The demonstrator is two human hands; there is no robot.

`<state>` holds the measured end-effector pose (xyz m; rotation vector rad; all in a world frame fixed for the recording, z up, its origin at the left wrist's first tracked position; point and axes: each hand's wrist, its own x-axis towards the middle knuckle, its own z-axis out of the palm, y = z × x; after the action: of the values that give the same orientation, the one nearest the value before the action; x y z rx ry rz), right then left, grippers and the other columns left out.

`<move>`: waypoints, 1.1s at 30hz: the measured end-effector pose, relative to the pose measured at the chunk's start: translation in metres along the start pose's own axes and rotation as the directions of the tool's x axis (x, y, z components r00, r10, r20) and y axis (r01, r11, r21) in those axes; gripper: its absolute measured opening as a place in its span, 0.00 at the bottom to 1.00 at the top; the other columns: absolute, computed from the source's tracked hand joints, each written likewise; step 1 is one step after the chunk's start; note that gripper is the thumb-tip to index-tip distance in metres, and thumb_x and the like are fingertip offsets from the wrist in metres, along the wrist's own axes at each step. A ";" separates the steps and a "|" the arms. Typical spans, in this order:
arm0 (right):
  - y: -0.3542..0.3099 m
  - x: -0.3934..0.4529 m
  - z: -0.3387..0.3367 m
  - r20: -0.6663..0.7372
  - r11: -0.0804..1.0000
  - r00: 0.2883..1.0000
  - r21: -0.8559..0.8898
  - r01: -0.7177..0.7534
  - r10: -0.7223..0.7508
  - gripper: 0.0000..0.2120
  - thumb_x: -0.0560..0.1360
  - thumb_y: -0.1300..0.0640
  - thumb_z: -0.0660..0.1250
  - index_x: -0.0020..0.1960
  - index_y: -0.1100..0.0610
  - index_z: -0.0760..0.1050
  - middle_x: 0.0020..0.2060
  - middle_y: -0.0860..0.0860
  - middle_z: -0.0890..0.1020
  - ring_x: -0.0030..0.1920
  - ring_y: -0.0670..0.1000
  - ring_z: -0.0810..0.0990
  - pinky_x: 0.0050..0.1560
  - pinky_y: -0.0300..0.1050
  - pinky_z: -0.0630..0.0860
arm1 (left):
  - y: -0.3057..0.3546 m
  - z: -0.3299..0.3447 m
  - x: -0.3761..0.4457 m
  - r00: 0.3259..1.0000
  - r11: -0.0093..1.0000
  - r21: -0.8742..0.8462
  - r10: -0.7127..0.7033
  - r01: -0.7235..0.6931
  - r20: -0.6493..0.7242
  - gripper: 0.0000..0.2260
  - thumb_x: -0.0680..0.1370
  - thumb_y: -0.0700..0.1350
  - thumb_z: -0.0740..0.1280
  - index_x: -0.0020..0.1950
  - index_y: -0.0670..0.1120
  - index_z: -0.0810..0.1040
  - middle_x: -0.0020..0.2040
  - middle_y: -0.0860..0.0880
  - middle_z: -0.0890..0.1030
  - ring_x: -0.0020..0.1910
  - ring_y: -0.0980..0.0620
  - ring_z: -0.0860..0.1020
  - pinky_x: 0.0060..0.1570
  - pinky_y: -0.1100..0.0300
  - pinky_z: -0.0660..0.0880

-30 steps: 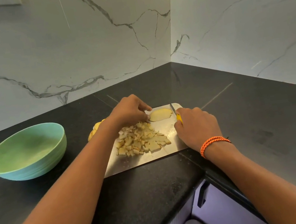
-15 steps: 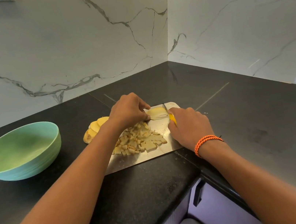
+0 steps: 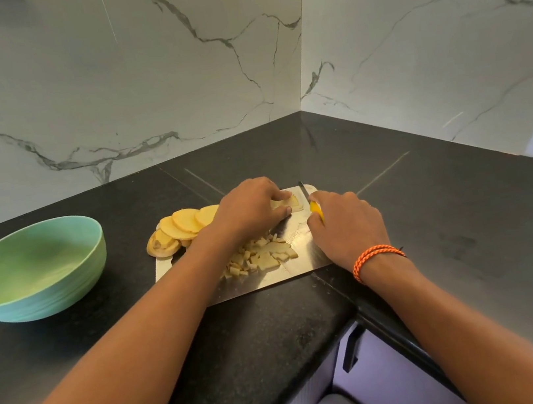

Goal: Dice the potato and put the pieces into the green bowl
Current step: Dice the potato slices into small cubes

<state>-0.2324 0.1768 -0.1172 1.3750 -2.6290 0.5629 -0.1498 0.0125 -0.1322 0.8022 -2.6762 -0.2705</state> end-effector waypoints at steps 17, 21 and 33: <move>-0.003 -0.003 -0.001 0.036 1.000 0.999 -0.004 0.027 -0.027 0.17 0.83 0.51 0.57 0.69 0.52 0.75 0.51 0.54 0.81 0.41 0.53 0.72 0.45 0.49 0.73 | -0.011 -0.005 0.004 0.993 0.994 -0.023 -0.112 0.111 -0.046 0.21 0.78 0.62 0.72 0.66 0.52 0.85 0.63 0.56 0.83 0.57 0.54 0.80 0.51 0.53 0.79; -0.007 -0.001 0.002 0.048 0.999 0.998 -0.024 0.042 -0.041 0.17 0.84 0.52 0.56 0.69 0.53 0.75 0.52 0.55 0.81 0.41 0.53 0.71 0.42 0.48 0.69 | -0.006 0.003 0.005 0.992 0.992 0.034 -0.117 0.119 -0.054 0.22 0.76 0.65 0.73 0.64 0.52 0.85 0.59 0.56 0.81 0.58 0.52 0.78 0.52 0.50 0.80; -0.002 -0.001 0.004 -0.025 0.999 0.998 -0.006 0.049 -0.049 0.17 0.84 0.52 0.55 0.68 0.53 0.75 0.44 0.54 0.80 0.39 0.53 0.74 0.39 0.47 0.69 | -0.001 0.000 0.001 0.994 0.995 0.036 -0.096 0.098 -0.042 0.22 0.79 0.62 0.71 0.67 0.52 0.84 0.62 0.55 0.79 0.60 0.54 0.76 0.48 0.56 0.72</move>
<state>-0.2299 0.1751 -0.1211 1.4169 -2.5678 0.5635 -0.1506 0.0113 -0.1320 0.9408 -2.6161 -0.2242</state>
